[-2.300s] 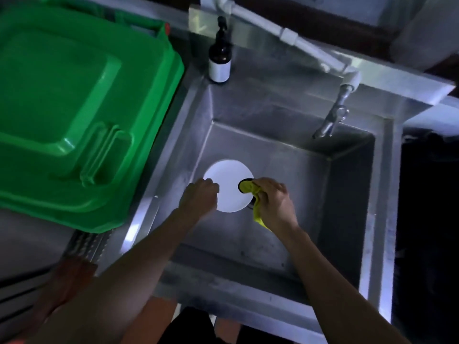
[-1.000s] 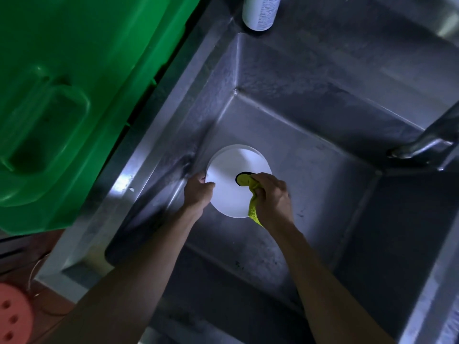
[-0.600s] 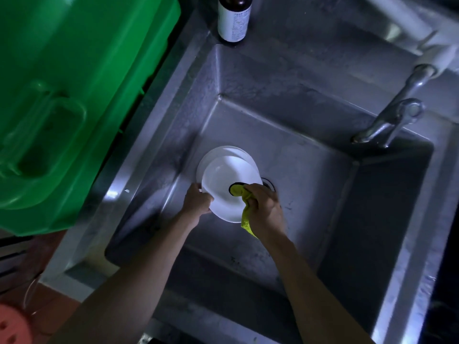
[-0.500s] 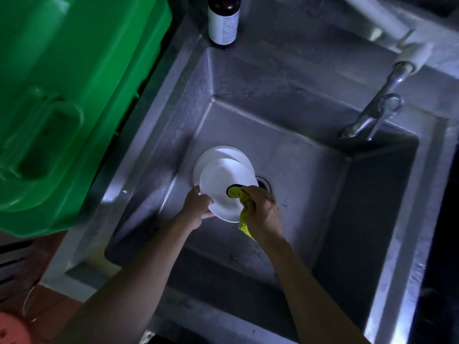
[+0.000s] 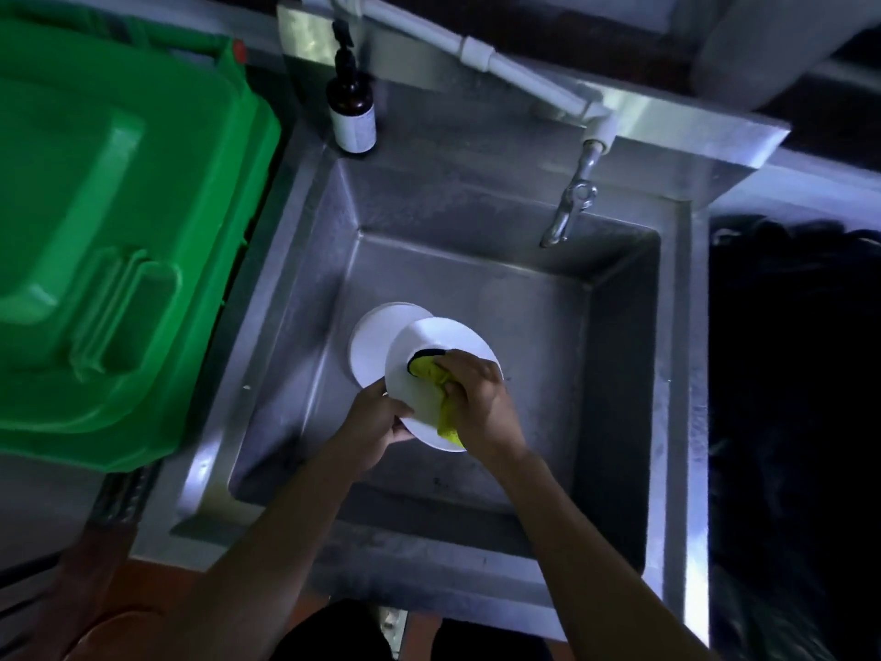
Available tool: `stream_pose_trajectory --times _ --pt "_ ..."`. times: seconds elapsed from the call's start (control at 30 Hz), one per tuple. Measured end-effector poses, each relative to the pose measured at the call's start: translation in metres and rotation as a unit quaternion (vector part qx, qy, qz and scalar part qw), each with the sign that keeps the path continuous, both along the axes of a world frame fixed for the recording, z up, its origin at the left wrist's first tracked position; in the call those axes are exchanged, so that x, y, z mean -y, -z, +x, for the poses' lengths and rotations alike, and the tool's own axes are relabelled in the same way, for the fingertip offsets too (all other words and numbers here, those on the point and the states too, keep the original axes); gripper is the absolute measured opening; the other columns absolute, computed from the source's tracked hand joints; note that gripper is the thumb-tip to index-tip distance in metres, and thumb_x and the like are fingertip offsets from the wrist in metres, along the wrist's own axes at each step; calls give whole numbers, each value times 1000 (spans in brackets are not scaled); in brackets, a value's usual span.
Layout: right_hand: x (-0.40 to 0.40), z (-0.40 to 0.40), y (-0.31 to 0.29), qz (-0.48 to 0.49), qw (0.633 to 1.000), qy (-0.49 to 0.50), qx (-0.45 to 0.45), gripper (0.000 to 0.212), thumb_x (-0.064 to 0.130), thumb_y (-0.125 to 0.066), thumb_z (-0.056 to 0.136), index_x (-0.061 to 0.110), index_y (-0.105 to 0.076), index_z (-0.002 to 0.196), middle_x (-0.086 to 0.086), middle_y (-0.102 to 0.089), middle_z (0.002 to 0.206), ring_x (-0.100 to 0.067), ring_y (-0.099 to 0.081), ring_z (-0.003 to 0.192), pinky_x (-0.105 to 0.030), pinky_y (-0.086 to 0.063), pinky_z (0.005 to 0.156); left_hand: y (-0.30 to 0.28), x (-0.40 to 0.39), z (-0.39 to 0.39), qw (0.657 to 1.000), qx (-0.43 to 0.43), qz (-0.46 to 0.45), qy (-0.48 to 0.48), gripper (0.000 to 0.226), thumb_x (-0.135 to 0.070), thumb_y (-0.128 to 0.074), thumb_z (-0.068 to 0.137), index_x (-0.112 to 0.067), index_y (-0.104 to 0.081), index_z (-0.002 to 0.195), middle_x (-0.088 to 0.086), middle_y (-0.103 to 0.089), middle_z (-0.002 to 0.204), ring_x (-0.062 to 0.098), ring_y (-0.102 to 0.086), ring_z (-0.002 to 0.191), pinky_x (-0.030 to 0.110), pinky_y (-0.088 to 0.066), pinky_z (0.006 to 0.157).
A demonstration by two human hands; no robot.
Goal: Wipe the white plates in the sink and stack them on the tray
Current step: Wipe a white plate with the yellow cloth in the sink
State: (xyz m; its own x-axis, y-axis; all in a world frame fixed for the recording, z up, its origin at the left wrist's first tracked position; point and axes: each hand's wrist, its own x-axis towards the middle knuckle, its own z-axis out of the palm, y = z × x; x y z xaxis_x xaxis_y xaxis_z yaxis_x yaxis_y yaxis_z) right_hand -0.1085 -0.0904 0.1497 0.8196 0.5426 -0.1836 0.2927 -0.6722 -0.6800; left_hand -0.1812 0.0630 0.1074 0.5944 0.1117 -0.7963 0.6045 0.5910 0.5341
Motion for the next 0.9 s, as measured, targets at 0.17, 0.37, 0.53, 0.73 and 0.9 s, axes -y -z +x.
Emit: stream_pose_trajectory --times 0.17,0.37,0.53,0.73,0.9 --pt "1 -19 -36 37 998 14 50 38 13 -55 95 19 -66 131 -3 -59 141 -33 -53 123 -50 -45 100 -43 2 0 998 43 27 30 57 13 -56 73 -20 -70 117 12 -74 107 32 -72 96 44 -61 71" --pt "15 -31 -63 1 988 -45 151 41 22 -53 101 13 -57 141 -11 -47 153 -33 -44 141 -49 -40 109 -92 -4 1 991 101 45 71 51 10 -56 66 -11 -70 111 12 -73 93 30 -70 87 41 -58 67" --pt "25 -39 -83 -36 966 -74 244 46 34 -38 107 15 -50 147 -6 -37 160 -30 -30 150 -52 -32 115 -121 0 1 985 145 45 85 46 9 -58 64 -11 -68 104 11 -71 90 32 -69 85 53 -55 78" --pt "21 -34 -102 -79 947 -118 288 50 39 -31 107 19 -43 152 -3 -31 163 -29 -22 153 -51 -25 120 -140 1 0 978 173 33 115 52 5 -54 57 -8 -67 106 17 -64 94 33 -65 89 57 -54 84" --pt "7 -19 -113 -88 943 -129 293 55 42 -31 103 19 -40 153 -4 -28 164 -30 -23 152 -50 -24 120 -149 4 -3 981 155 42 111 49 3 -51 54 -8 -67 99 15 -62 87 33 -61 86 47 -52 79"
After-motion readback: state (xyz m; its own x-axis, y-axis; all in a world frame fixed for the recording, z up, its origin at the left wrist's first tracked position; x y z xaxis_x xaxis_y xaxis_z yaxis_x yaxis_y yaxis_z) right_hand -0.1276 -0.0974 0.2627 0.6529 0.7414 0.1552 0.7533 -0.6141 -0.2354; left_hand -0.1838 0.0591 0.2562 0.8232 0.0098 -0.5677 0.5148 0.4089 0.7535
